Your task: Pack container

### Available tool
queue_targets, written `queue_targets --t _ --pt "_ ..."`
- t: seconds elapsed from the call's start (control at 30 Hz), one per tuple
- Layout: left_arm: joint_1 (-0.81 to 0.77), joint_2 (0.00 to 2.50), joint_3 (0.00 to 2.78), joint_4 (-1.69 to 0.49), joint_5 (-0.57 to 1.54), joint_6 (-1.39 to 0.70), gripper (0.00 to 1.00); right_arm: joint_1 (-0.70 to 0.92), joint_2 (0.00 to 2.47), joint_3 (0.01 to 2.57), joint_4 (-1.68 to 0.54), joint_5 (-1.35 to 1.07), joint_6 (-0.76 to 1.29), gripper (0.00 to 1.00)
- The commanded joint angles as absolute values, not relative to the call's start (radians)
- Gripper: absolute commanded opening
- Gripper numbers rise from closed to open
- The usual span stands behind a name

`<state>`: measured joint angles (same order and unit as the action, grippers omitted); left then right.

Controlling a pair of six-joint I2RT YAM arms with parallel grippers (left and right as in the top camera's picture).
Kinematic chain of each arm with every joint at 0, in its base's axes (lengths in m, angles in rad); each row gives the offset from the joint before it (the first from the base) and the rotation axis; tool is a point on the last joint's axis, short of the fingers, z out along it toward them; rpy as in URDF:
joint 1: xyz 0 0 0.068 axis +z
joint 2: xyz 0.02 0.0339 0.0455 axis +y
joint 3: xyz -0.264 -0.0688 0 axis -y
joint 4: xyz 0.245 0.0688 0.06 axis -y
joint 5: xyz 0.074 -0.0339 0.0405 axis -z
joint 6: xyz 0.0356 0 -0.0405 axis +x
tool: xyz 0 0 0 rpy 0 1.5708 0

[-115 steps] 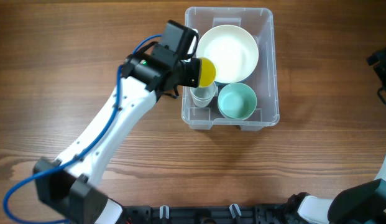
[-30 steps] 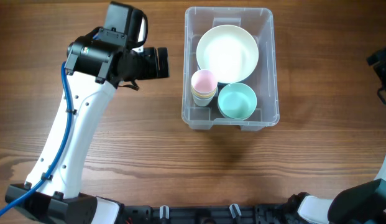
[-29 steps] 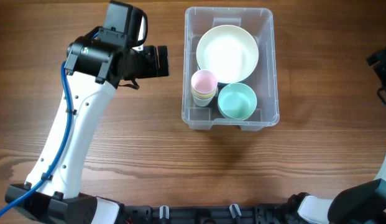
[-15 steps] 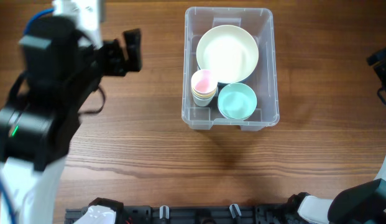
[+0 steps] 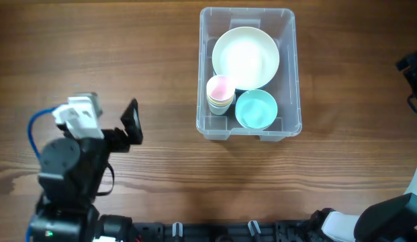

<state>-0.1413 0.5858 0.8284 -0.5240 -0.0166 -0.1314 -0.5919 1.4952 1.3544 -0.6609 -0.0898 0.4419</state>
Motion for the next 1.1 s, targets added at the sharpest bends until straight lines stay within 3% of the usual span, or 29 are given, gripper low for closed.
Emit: queue_targets --t 0.0,0.2,0.43,1.07 --pt "-0.160 0.417 0.603 -0.446 0.037 -0.116 1.00 -0.588 1.500 1.359 -0.659 -0.095 0.448 1.00" --pt "-0.162 0.168 0.308 -0.395 0.044 -0.116 1.00 -0.588 1.500 1.359 -0.658 -0.095 0.448 1.00" --pt "-0.162 0.062 0.126 -0.246 0.044 -0.115 1.00 -0.588 1.500 1.359 -0.659 -0.095 0.448 1.00" --pt "-0.159 0.003 0.069 -0.224 0.044 -0.115 1.00 -0.588 1.500 1.359 -0.659 -0.095 0.448 1.00"
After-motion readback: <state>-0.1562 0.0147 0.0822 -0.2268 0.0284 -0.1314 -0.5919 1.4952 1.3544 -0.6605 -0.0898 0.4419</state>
